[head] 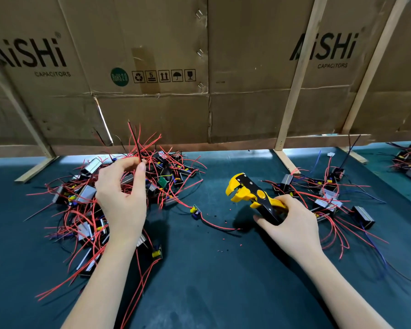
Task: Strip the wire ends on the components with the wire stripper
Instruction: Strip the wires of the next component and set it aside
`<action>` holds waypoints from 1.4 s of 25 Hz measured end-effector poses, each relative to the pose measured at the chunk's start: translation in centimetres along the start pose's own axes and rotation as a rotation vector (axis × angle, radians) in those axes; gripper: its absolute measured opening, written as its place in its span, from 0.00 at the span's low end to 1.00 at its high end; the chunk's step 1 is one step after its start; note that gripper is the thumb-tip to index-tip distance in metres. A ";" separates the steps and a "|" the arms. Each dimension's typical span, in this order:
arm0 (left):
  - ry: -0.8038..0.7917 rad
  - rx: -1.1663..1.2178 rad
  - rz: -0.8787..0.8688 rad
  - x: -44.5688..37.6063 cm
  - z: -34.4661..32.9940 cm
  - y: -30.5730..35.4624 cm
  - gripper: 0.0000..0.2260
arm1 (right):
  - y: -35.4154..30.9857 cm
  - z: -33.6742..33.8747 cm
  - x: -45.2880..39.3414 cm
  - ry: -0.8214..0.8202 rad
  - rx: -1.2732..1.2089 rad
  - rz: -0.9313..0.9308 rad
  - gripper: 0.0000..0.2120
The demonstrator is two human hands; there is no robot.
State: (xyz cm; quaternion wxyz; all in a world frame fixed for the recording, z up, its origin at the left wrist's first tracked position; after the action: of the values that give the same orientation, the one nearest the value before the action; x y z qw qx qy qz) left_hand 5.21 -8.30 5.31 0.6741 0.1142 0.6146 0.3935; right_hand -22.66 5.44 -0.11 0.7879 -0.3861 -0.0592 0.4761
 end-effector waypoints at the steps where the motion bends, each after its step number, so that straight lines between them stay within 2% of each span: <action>1: -0.009 -0.007 -0.030 -0.1 0.1 -0.1 0.04 | 0.0 0.0 0.0 0.001 -0.005 -0.004 0.19; 4: -0.189 -0.026 0.002 -0.1 -0.5 -0.6 0.03 | 0.1 0.0 0.0 -0.004 0.002 -0.017 0.20; 8: -0.553 -0.233 0.122 0.5 -1.7 -2.2 0.04 | 0.1 0.1 0.1 -0.016 0.022 -0.014 0.20; 10: -0.622 -0.256 0.135 0.8 -2.1 -2.4 0.03 | 0.0 0.1 0.0 -0.019 0.027 -0.015 0.20; 13: -0.489 -0.291 0.078 0.1 -1.9 -2.7 0.06 | -0.1 0.1 0.0 -0.009 0.029 -0.014 0.20; 15: -0.423 -0.404 0.059 -0.5 -1.5 -3.4 0.08 | -0.1 0.1 0.0 -0.012 0.030 -0.009 0.20; 17: -0.501 -0.531 0.118 -0.6 -1.5 -4.6 0.11 | -0.1 0.0 0.0 -0.018 0.039 -0.002 0.21; 19: -0.632 -0.660 0.181 -0.2 -1.9 -5.3 0.20 | 0.0 0.0 0.1 -0.018 0.049 -0.003 0.21; 22: -0.726 -0.801 0.145 -0.2 -2.4 -5.7 0.26 | 0.0 0.0 0.1 -0.012 0.048 -0.003 0.21; 25: -0.713 -0.780 0.120 -0.4 -2.8 -5.8 0.19 | 0.0 0.0 0.0 -0.012 0.037 -0.002 0.21; 28: -0.643 -0.655 0.200 -0.5 -3.0 -5.6 0.08 | 0.2 0.0 -0.1 -0.011 0.024 -0.009 0.21; 31: -0.584 -0.689 0.199 -0.5 -3.1 -5.5 0.09 | 0.2 0.0 -0.1 -0.009 -0.007 -0.011 0.20; 35: -0.489 -0.570 0.251 -0.6 -3.1 -5.1 0.11 | 0.1 -0.1 -0.1 -0.013 -0.005 -0.012 0.20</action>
State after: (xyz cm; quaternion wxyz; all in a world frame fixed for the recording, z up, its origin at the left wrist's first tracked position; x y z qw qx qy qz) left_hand 4.37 -13.09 1.78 0.7519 0.0871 0.2835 0.5888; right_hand -22.81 5.33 -0.19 0.7894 -0.3844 -0.0678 0.4739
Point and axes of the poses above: each hand's wrist, its own x-axis away from the middle knuckle, its own z-axis out of the back of the hand, y = z × x, the point moved 2 cm from there along -x, towards the middle knuckle, and after that the axes turned 8 degrees about -y, right-handed, at the moved point
